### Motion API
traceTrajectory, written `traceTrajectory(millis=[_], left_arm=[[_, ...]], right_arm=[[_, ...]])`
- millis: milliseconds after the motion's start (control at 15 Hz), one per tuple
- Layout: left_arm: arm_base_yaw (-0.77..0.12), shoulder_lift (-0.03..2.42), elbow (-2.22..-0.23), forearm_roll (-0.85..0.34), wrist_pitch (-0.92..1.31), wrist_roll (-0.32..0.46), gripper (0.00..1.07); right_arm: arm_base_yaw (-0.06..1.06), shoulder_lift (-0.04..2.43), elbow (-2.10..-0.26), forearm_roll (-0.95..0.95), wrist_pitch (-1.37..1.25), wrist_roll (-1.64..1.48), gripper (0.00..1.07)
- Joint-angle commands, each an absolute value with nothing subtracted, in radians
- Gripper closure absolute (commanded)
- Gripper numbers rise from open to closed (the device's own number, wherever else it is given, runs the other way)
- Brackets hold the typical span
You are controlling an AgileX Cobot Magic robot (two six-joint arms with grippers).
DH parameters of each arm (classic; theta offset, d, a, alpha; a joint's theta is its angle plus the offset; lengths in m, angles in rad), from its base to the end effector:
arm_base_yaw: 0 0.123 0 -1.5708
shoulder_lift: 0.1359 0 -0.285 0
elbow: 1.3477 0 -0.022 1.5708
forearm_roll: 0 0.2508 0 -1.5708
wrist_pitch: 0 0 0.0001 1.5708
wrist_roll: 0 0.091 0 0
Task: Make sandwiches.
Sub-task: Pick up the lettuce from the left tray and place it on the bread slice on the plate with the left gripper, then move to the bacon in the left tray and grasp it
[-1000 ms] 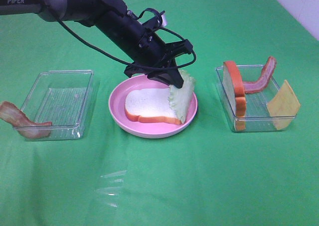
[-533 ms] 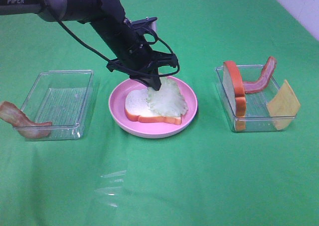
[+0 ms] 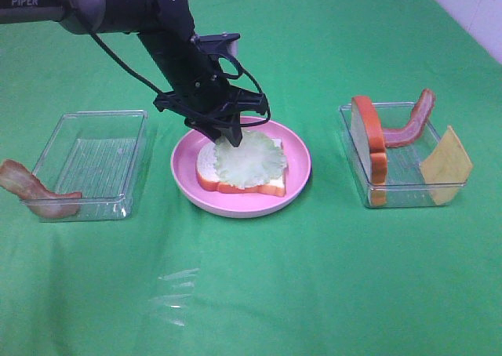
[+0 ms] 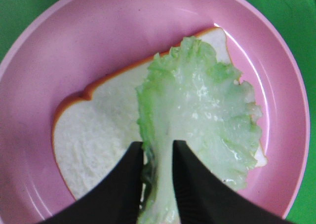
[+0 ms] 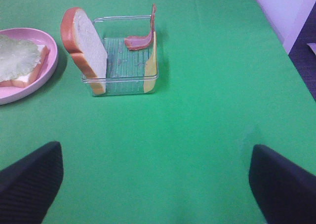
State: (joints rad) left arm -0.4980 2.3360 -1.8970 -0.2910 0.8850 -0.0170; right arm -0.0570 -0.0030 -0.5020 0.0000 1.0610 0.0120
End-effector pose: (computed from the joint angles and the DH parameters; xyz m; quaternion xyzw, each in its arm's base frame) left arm 0.4272 -0.2553 0.1509 0.1626 0.9647 -0.1636 0.1270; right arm -0.0055 0.0003 0.2778 0.0294 0.8515 -0.0118 0.5234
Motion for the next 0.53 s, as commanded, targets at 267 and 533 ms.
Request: traceTrajectory(millis=[267, 533], left_arm=[[-0.498, 2.242, -1.941, -0.266, 1.001, -0.028, 0.05], [-0.494, 2.171, -1.957, -0.195, 1.279, -0.045, 0.06]], right_arm=[[-0.063, -0.021, -0.5, -0.006, 1.059, 0.014, 0.08], [-0.063, -0.021, -0.5, -0.006, 1.059, 0.014, 0.08]])
